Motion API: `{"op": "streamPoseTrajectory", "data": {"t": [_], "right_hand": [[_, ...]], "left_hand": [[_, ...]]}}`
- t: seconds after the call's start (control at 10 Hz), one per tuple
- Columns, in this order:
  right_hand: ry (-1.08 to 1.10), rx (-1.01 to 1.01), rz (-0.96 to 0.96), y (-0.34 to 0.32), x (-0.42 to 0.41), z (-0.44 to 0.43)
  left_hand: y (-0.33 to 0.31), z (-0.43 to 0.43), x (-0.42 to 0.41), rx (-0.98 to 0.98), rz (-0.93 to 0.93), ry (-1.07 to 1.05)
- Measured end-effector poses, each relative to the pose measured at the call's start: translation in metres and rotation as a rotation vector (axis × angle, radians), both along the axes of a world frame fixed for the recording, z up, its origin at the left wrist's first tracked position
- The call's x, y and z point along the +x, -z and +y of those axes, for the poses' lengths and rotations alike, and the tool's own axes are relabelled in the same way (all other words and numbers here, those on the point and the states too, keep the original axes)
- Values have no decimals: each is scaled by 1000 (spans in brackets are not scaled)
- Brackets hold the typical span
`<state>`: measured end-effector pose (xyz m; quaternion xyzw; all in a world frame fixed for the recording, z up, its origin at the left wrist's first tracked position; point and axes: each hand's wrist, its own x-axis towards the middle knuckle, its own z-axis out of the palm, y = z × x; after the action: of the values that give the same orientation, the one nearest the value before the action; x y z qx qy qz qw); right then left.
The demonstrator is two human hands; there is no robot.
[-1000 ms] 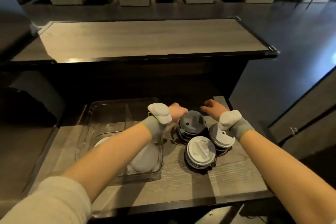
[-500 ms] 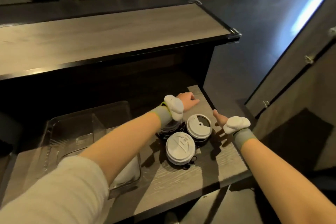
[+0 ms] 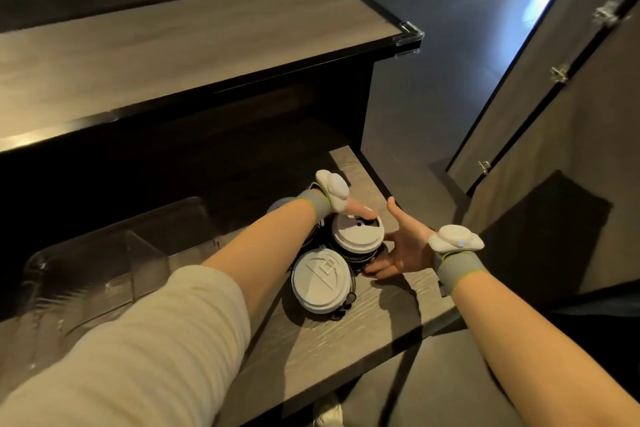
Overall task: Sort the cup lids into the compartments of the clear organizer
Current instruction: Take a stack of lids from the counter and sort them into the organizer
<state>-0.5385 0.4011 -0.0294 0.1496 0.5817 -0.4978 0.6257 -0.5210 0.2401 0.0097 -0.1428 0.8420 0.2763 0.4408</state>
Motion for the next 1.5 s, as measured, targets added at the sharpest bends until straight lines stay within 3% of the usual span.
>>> {"op": "streamPoseTrajectory", "data": {"t": [0.1,0.3,0.4,0.5,0.6,0.8,0.9,1.2,1.4,1.5], "right_hand": [[-51,-40,41,0,-1,1],[-429,52,495,-1,-6,-6],[-395,92,551,-22,-1,-10],[-37,107,396,-36,3,-9],[95,97,315,-46,-4,-13],[246,-119,344,-81,-10,-29],[193,-163,414,-106,-2,-48],[-82,-232,356,-142,50,-126],[-307,-289,441,-148,107,-177],[-405,-184,728,-149,139,-205]], "left_hand": [[5,-3,0,-48,-30,-24],[-18,0,8,-64,61,-146],[-30,12,3,-50,77,-126],[-30,20,-5,20,19,-363],[-44,19,-10,127,51,-450],[-87,1,10,324,242,-665],[-112,-17,36,419,338,-738],[-134,-87,134,907,406,-1153],[-130,-124,216,870,555,-1335],[-121,-136,253,854,621,-1460]]}}
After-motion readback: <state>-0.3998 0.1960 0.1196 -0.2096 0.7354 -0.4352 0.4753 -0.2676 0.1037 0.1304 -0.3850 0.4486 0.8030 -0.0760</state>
